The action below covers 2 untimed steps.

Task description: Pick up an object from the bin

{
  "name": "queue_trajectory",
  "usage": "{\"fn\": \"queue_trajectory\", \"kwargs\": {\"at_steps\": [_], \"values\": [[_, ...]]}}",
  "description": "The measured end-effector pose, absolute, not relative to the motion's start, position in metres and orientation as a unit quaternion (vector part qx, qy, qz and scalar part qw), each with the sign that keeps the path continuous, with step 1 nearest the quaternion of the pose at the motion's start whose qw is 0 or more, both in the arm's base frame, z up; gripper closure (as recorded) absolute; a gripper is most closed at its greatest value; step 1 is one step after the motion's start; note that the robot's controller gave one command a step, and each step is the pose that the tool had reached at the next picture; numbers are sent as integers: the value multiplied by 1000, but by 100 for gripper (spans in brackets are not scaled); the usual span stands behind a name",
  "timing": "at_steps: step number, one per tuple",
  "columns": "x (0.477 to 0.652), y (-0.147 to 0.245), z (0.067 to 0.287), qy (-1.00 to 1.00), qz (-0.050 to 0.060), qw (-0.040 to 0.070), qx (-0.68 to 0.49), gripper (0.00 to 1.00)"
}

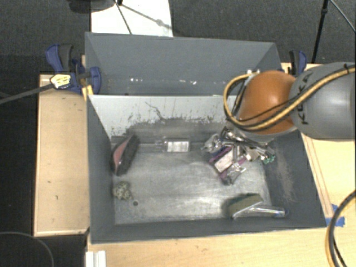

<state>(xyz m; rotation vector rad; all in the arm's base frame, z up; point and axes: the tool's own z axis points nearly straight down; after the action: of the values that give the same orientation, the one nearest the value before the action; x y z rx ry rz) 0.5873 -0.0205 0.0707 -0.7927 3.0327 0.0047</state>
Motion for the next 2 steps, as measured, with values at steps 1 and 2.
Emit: {"fn": "queue_trajectory", "kwargs": {"at_steps": [1, 2], "values": [[579, -64, 75, 963, 0, 2, -270, 0], [581, -62, 77, 963, 0, 5, -270, 100]]}}
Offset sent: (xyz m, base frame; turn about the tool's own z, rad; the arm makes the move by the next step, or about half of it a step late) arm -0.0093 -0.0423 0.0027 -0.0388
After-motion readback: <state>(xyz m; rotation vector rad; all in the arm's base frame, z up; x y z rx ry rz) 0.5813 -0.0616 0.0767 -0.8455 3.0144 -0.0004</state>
